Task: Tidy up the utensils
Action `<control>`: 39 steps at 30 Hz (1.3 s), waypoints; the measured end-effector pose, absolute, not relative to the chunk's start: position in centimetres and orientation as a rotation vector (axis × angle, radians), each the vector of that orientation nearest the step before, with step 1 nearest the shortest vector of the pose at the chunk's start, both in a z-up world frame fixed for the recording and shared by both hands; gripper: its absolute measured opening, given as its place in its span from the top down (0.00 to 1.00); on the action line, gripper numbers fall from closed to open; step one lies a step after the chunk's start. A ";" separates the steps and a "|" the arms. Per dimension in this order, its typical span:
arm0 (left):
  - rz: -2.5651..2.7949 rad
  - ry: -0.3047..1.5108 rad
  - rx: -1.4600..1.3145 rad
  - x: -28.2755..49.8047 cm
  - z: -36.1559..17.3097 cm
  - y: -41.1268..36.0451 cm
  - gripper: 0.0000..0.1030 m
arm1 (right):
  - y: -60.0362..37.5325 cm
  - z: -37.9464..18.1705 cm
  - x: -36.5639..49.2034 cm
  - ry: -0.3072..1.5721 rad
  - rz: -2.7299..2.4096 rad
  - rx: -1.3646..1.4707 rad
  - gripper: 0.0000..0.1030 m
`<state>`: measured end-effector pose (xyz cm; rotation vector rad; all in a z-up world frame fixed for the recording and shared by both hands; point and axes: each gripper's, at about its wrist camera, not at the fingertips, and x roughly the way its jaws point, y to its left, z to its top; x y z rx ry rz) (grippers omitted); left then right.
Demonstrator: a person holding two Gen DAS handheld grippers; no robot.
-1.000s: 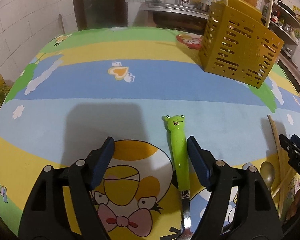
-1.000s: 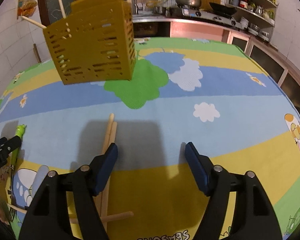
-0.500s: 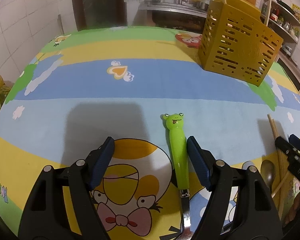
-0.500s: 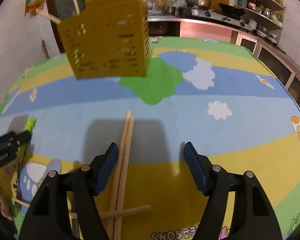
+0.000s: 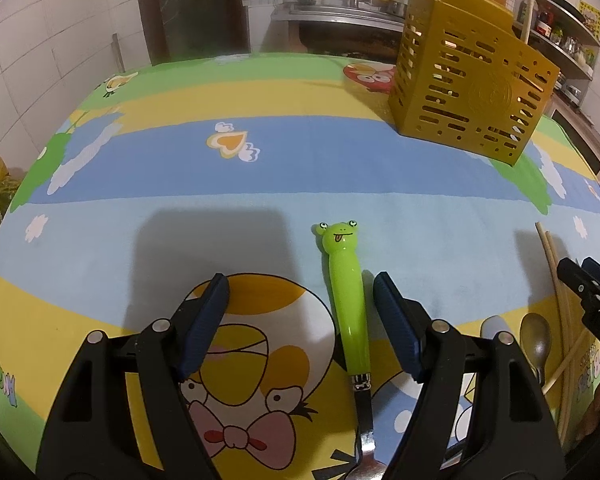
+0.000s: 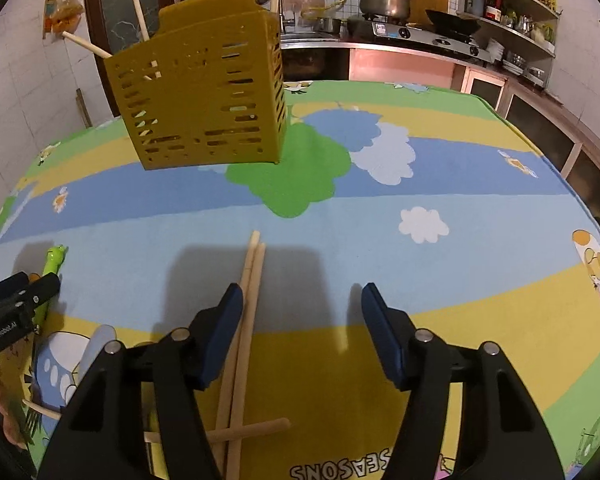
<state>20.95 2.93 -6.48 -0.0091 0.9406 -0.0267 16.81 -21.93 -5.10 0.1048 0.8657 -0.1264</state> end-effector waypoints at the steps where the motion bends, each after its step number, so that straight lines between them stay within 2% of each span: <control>1: -0.025 0.940 -0.009 20.9 -6.5 2.9 0.30 | -21.9 -5.1 16.7 0.865 -0.128 0.101 0.41; 21: -0.025 0.933 0.009 20.8 -6.6 2.4 0.30 | -21.0 -5.6 16.9 0.904 -0.175 0.065 0.44; 23: -0.026 0.933 0.009 20.8 -6.6 2.2 0.33 | -20.8 -5.5 16.9 0.907 -0.176 0.071 0.51; 28: -0.052 0.938 0.008 20.7 -6.4 1.6 0.56 | -19.8 -5.4 17.5 0.904 -0.167 0.067 0.71; 34: -0.060 0.970 0.002 21.6 -6.1 1.0 0.75 | -19.6 -5.2 18.4 0.922 -0.158 0.090 0.83; 37: -0.060 0.977 -0.005 21.9 -6.1 1.1 0.81 | -19.5 -5.1 18.8 0.927 -0.150 0.099 0.92; 39: -0.067 0.979 -0.009 22.0 -6.0 1.2 0.85 | -19.4 -5.1 19.0 0.924 -0.148 0.095 0.93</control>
